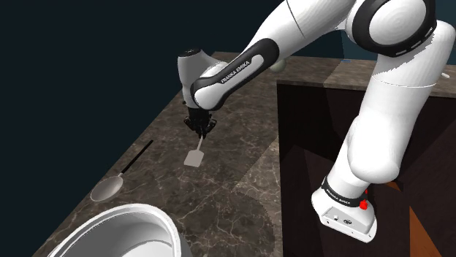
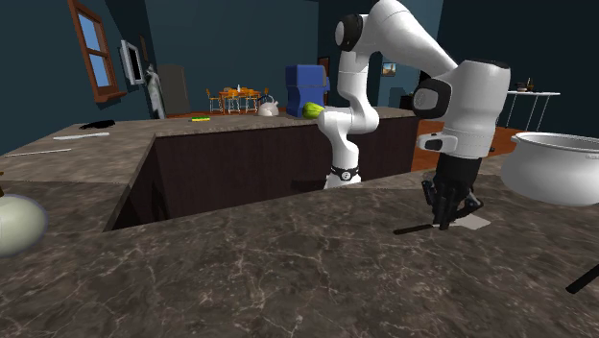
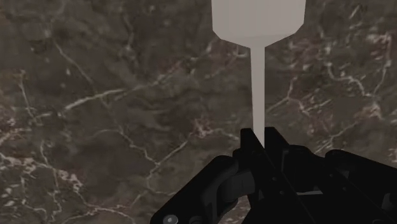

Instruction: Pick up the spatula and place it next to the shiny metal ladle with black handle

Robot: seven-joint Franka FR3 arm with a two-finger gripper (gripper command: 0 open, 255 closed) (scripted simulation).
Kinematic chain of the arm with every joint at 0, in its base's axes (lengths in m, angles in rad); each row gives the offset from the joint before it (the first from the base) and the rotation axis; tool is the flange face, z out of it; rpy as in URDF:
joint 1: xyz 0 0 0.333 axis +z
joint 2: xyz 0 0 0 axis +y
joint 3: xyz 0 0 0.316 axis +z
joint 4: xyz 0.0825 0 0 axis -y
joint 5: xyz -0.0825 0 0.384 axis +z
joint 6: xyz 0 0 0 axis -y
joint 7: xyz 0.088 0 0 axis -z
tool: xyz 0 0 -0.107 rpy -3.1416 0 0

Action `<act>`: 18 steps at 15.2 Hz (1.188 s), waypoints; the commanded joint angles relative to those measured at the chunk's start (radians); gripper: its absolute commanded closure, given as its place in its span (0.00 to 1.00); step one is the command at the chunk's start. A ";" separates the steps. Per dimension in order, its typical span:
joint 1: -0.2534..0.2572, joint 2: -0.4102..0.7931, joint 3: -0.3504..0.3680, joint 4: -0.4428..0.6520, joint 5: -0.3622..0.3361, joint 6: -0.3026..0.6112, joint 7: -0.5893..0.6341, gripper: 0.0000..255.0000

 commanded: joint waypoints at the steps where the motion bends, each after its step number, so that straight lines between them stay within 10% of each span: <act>1: 0.000 0.000 0.000 0.000 0.000 0.000 0.000 1.00; 3: 0.000 0.000 0.000 0.000 0.000 0.000 0.000 1.00; 4: 0.000 0.000 0.000 0.000 0.000 0.000 0.000 0.00; 18: 0.002 -0.064 0.005 0.056 0.022 -0.119 -0.015 0.00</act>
